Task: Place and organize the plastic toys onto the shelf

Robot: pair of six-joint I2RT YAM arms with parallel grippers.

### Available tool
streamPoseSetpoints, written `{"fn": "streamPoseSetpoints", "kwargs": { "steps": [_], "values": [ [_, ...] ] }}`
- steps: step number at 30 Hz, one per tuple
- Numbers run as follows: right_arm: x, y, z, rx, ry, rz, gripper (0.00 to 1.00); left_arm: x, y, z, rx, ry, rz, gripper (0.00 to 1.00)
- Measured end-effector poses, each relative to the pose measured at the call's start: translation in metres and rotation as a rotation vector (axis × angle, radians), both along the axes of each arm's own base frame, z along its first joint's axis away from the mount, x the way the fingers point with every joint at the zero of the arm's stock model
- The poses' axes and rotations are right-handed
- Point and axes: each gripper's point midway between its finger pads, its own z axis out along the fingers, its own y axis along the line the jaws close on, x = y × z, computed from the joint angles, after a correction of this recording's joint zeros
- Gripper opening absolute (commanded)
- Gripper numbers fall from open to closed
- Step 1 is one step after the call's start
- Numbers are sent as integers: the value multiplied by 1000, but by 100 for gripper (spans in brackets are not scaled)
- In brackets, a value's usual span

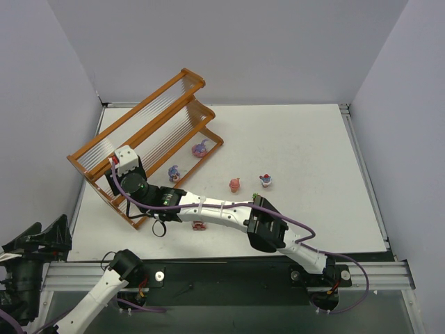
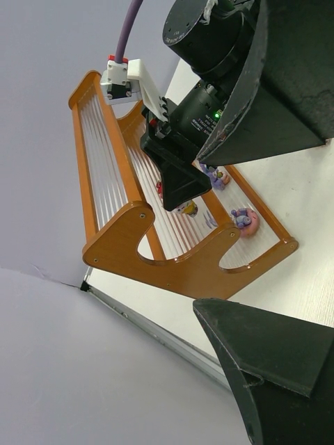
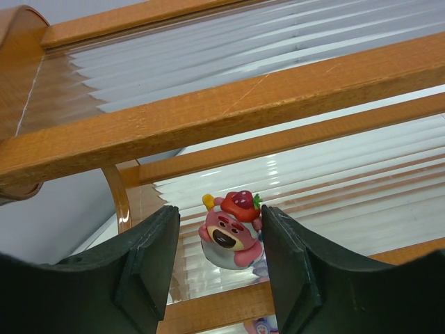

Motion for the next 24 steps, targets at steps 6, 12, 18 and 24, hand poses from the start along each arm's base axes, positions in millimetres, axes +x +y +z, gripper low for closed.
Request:
{"fn": "streamPoseSetpoints", "kwargs": {
  "steps": [6,12,18,24],
  "values": [
    [1,0,1,3,-2,-1,49,0,1,-1,0,3,0,87],
    [1,0,1,3,-4,-1,50,0,1,-1,0,3,0,87],
    [2,1,6,11,-22,0,53,0,1,-1,0,3,0,86],
    [3,0,-1,-3,-33,0,54,-1,1,0,-3,0,0,87]
  ]
}}
